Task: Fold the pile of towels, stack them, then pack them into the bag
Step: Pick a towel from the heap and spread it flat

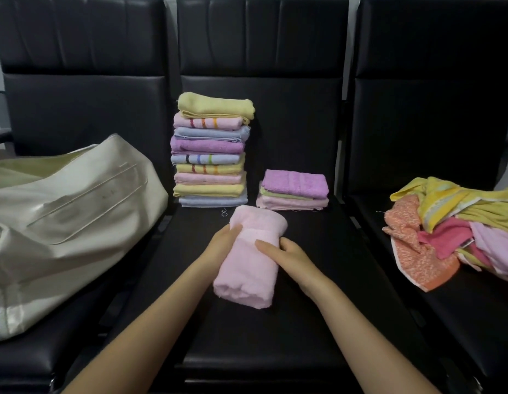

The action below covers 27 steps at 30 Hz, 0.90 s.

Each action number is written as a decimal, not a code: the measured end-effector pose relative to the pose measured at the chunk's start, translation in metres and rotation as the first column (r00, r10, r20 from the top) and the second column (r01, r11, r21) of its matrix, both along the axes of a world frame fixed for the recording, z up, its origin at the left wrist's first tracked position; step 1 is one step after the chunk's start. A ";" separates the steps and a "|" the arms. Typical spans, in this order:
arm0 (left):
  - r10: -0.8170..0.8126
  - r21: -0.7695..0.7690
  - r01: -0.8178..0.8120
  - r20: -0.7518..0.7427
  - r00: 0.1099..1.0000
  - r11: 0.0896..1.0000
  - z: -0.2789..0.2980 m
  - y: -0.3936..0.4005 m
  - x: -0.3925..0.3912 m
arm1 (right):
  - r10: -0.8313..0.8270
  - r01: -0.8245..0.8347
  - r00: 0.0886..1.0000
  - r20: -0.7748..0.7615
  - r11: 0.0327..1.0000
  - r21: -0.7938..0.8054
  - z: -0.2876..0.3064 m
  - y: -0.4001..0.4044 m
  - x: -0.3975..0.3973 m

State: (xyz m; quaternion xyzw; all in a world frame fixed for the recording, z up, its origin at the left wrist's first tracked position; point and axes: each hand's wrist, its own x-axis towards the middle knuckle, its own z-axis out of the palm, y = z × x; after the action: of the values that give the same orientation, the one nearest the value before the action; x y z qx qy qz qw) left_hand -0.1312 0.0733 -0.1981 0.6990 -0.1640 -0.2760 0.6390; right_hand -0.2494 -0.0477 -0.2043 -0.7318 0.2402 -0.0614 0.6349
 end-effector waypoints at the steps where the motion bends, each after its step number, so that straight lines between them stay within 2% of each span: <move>1: -0.013 0.077 0.010 0.033 0.999 0.997 0.003 -0.005 0.005 | -0.016 0.015 0.998 0.056 1.000 0.014 0.000 0.000 -0.003; 3: -0.070 0.222 0.050 0.083 0.994 0.974 0.009 -0.009 0.016 | -0.081 0.087 0.992 0.100 0.994 -0.061 -0.001 0.005 -0.006; 4: -0.103 0.282 0.069 0.111 0.988 0.957 0.011 -0.009 0.022 | -0.117 0.129 0.989 0.085 0.980 -0.152 -0.003 0.008 -0.004; 6: -0.155 0.364 0.070 0.207 0.966 0.929 0.009 -0.004 0.029 | -0.185 0.169 0.983 0.004 0.888 -0.428 -0.010 0.017 0.002; 8: -0.133 0.351 0.031 0.270 0.954 0.936 0.003 0.002 0.026 | -0.242 0.163 0.969 -0.047 0.773 -0.613 -0.013 0.022 0.006; 12: 0.082 0.178 -0.164 0.393 0.916 0.970 -0.016 0.011 -0.003 | -0.308 0.131 0.944 -0.118 0.677 -0.724 -0.009 0.025 0.009; 15: 0.109 0.114 -0.164 0.383 0.917 0.980 -0.020 0.014 -0.010 | -0.305 0.048 0.929 -0.208 0.659 -0.751 -0.008 0.027 0.008; 19: 0.087 0.120 -0.143 0.382 0.920 0.982 -0.020 0.015 -0.012 | -0.275 -0.017 0.923 -0.270 0.671 -0.741 -0.003 0.028 0.001; 21: 0.078 0.105 -0.126 0.375 0.924 0.986 -0.019 0.016 -0.016 | -0.237 0.012 0.941 -0.242 0.736 -0.677 0.000 0.028 -0.007; 22: 0.076 0.093 -0.118 0.372 0.925 0.989 -0.018 0.015 -0.018 | -0.223 0.084 0.959 -0.177 0.816 -0.572 0.002 0.027 -0.010; 24: 0.060 0.076 -0.096 0.383 0.922 0.992 -0.015 0.014 -0.021 | -0.208 0.209 0.978 0.022 0.967 -0.147 0.009 0.024 -0.014; 25: 0.055 0.081 -0.093 0.378 0.924 0.992 -0.014 0.011 -0.024 | -0.223 0.216 0.970 0.097 0.973 0.077 0.016 0.023 -0.018; 27: 0.026 0.109 -0.062 0.303 0.952 0.992 -0.008 0.005 -0.030 | -0.261 0.205 0.949 0.178 0.937 0.283 0.025 0.008 -0.026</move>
State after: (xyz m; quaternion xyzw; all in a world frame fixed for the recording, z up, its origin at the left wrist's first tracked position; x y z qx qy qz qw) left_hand -0.1616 0.0788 -0.2057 0.7727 -0.2274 -0.1609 0.5704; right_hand -0.2752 -0.0393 -0.1797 -0.5971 0.2623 -0.1824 0.7358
